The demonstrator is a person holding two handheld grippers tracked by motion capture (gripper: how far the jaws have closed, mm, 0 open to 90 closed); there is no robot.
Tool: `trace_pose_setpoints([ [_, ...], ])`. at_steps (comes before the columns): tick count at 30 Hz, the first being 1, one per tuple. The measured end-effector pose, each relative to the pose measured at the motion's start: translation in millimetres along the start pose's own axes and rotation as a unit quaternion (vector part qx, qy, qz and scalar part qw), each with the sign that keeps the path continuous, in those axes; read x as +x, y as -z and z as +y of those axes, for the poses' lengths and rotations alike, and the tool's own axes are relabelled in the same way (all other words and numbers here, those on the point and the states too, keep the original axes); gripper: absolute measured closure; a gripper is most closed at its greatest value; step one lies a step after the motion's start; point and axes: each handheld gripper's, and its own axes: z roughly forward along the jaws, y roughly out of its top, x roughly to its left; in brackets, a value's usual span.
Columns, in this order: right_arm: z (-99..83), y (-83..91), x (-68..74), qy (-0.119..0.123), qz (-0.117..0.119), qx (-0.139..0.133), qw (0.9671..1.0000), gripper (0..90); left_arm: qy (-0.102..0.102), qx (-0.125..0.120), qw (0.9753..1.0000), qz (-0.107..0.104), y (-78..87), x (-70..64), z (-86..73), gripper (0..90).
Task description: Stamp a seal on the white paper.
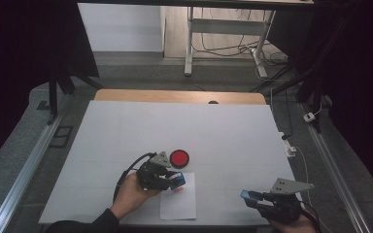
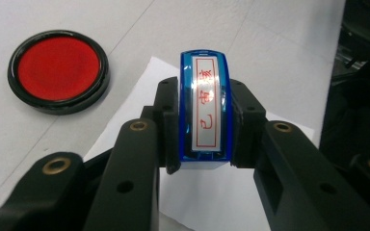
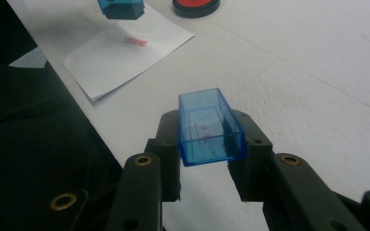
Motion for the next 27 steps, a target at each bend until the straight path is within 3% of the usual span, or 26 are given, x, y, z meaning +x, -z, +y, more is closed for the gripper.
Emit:
trace_pose_setpoints([
  [13,0.1,-0.4,0.0,-0.001,0.0,0.002,1.0,68.1,-0.012,-0.021,0.9995,-0.021,16.2,-1.0,6.4,69.7],
  [23,0.2,-0.5,-0.1,-0.001,0.0,0.002,1.0,68.1,-0.036,-0.037,0.9983,-0.027,30.4,-2.2,10.9,69.7],
  [27,0.2,-0.7,0.0,-0.002,0.001,0.002,1.0,68.1,-0.036,-0.045,0.998,-0.026,35.5,-2.0,11.6,69.7],
])
